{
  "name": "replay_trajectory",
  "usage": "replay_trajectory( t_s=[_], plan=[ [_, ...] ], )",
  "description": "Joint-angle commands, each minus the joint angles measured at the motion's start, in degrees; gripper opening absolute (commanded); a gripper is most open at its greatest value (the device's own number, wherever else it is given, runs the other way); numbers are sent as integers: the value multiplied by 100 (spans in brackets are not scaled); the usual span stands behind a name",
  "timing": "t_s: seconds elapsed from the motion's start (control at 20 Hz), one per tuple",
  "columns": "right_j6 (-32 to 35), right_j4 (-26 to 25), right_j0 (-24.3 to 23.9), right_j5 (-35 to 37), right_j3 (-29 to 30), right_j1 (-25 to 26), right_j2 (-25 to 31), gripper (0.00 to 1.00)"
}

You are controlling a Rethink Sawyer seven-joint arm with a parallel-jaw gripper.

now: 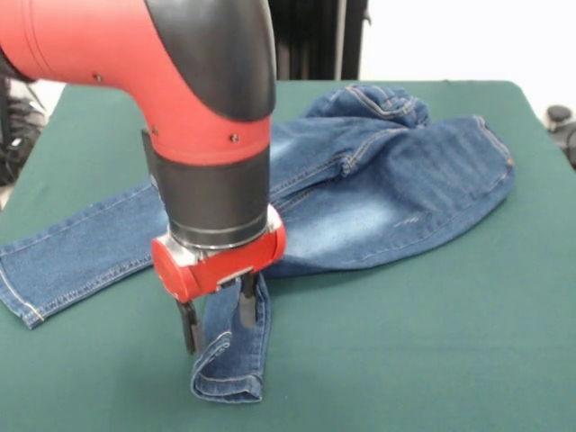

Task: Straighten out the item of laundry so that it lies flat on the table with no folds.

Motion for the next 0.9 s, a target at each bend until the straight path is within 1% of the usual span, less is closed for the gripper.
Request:
replay_trajectory(
  t_s=[0.05, 0.2, 0.4, 0.5, 0.65, 0.9],
  plan=[
    [1880, 209, 387, -150, 500, 329, -50, 100],
    [1853, 204, 395, -122, 415, 384, -96, 100],
    [1836, 181, 366, -229, 583, 313, -137, 100],
    [1839, 140, 422, -172, 521, 322, -243, 100],
    [1849, 36, 523, -109, 375, 354, -452, 100],
    [2078, -83, 754, 25, 227, 239, -1003, 100]
  ],
)
